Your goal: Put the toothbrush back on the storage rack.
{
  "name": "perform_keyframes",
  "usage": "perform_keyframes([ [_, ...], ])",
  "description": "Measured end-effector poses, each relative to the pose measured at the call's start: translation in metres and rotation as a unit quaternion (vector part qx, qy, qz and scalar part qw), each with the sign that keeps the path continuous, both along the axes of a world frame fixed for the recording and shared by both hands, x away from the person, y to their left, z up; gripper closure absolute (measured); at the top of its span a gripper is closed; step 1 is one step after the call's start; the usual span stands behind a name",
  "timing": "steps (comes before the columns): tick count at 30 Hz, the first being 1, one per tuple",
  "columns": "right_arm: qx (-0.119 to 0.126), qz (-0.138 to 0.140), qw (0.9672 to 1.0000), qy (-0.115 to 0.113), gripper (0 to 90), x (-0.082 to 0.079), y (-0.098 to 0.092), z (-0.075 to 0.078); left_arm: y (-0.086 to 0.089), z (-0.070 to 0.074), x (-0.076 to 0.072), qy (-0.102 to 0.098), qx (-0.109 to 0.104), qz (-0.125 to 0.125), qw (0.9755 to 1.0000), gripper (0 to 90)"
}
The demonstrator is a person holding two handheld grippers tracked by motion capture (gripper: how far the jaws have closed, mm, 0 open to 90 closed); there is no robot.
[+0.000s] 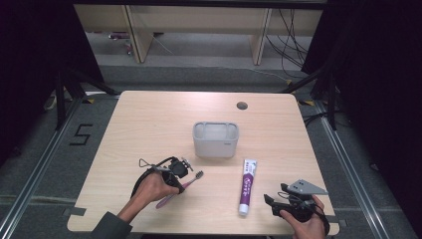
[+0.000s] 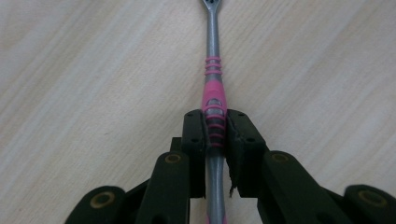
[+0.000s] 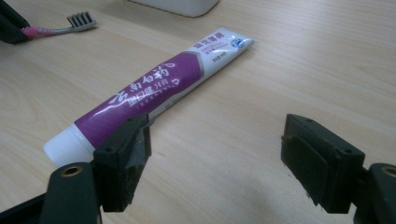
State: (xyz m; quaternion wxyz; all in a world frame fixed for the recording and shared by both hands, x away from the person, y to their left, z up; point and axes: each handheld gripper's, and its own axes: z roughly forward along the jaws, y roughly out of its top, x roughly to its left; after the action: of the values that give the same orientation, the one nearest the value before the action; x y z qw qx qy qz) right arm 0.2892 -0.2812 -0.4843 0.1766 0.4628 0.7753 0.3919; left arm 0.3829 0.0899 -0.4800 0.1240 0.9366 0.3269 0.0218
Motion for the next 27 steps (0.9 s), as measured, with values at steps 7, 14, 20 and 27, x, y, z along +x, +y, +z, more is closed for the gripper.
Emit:
perform_keyframes([
  [7,0.004,0.001,1.0,0.003,25.1,0.0,0.001,0.0,-0.003,0.001,0.002,0.009,0.013,-0.014,0.9998,77.9],
  [14,0.002,0.0,1.0,0.003,25.1,0.0,0.001,-0.001,-0.004,0.002,0.005,0.019,0.022,-0.019,0.9994,78.1],
  [20,0.002,0.001,1.0,0.002,25.2,0.0,0.001,0.0,-0.004,0.003,0.007,0.02,0.026,-0.03,0.999,78.5],
  [27,0.007,-0.004,0.9999,0.008,25.2,-0.001,0.001,0.0,-0.006,0.011,0.003,0.003,0.007,-0.042,0.9991,78.5],
])
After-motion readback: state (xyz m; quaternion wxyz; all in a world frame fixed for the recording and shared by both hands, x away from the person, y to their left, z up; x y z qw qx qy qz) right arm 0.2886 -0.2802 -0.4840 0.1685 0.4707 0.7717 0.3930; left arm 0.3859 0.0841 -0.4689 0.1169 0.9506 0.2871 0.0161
